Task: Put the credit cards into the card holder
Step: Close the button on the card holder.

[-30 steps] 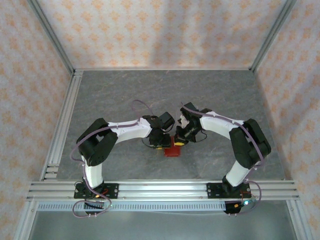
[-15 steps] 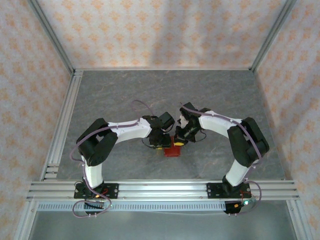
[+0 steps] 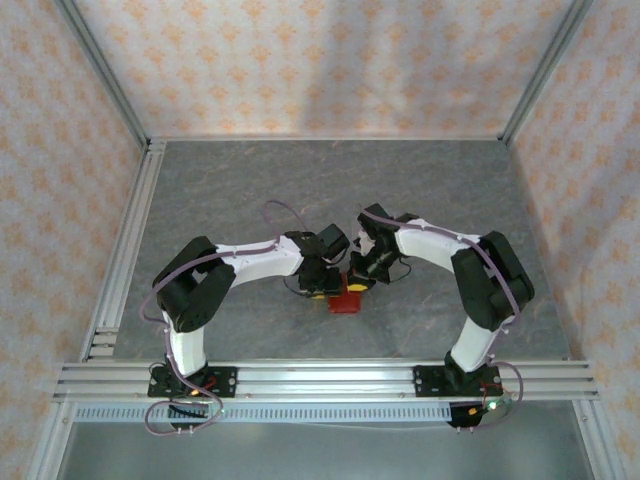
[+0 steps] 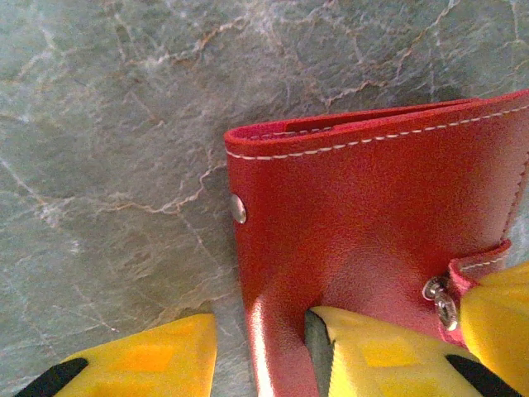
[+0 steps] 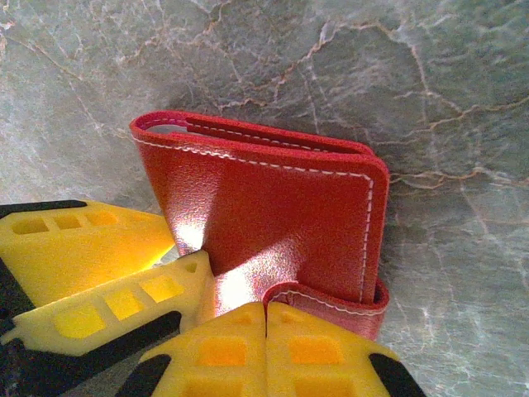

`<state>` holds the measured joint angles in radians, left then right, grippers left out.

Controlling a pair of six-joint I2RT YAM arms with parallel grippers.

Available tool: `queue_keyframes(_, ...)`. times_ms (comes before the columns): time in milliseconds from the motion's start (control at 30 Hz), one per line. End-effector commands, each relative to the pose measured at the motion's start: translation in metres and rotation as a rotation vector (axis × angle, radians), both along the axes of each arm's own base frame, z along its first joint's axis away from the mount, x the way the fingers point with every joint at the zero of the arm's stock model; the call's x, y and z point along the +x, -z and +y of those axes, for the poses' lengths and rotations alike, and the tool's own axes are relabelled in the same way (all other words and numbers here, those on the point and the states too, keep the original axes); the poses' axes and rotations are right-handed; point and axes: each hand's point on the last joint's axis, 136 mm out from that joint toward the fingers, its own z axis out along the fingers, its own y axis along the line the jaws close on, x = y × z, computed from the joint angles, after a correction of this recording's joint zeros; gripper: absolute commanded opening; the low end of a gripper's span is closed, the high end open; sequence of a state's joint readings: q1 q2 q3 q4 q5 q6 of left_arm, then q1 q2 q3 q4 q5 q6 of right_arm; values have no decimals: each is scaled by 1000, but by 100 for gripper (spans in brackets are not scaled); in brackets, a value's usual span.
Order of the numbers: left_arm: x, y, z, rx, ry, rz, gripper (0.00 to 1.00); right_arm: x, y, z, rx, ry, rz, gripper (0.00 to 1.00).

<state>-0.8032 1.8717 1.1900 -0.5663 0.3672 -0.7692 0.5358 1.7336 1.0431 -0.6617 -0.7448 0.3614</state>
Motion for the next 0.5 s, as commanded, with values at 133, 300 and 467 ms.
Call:
queue_keyframes(133,-12,20,9,49,0,34,37,-5,-5,-6,-14,0,3,0)
queue_keyframes(300,-12,20,8,47,0,34,37,-9,-9,-9,-10,6,-2,0)
queue_keyframes(467,-13,21,8,48,0,34,37,-12,-9,-11,-12,7,2,0)
